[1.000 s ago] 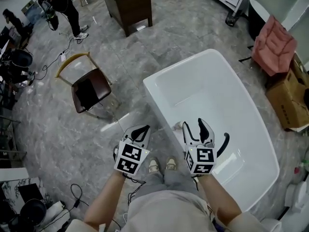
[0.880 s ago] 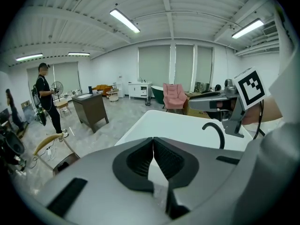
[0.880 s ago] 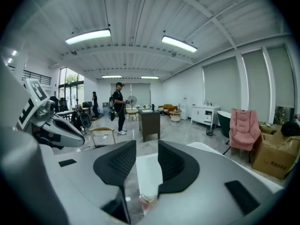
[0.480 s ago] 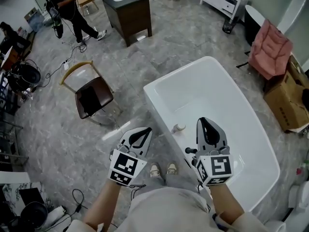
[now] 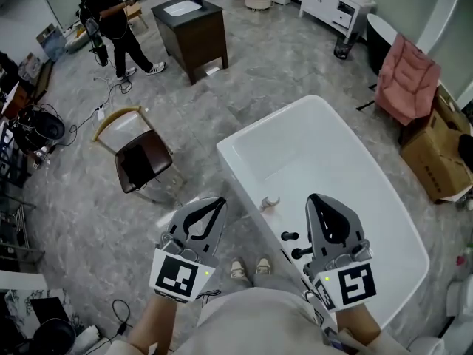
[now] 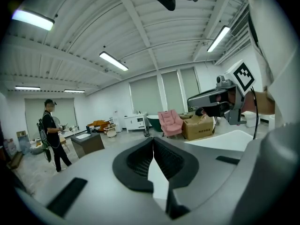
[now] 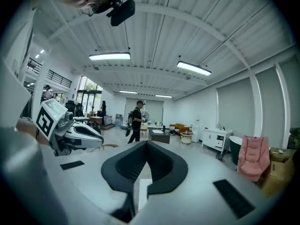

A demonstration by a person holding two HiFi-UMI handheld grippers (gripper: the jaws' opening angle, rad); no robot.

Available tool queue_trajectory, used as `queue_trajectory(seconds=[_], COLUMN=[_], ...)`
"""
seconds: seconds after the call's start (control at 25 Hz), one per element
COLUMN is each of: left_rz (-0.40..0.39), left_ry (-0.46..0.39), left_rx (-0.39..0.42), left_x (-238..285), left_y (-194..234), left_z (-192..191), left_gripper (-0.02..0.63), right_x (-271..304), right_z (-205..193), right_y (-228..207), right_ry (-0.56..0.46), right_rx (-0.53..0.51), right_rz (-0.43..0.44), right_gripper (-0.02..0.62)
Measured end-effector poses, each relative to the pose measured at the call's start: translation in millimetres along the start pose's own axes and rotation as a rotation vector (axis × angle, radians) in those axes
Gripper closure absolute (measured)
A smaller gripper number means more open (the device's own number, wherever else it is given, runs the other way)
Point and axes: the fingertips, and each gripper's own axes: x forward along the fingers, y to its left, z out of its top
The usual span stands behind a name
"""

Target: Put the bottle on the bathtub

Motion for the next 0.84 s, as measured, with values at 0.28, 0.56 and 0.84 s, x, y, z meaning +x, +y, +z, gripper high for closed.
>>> queue_trajectory(seconds=[0.28, 0.56, 0.84], left_rz=[0.058, 0.088, 0.100], left_ry=[0.025, 0.005, 0.031], left_rx=[0.021, 0.006, -0.005], left_x=[-0.7, -2.4, -0.3], left_y=[5.0, 4.5, 2.2], left_z=[6.3, 13.3, 11.5], left_gripper=[0.586, 0.586, 0.586], right_x=[-2.8, -2.8, -4.2], right_z=[7.1, -2.4, -7.9], right_y=[3.7, 2.4, -4.8], right_ry=[-0.013, 0.002, 0.017], right_rx=[0.018, 0.104, 0.116], right_rz=[0.025, 0.068, 0.067], right_gripper=[0.568, 0.568, 0.568])
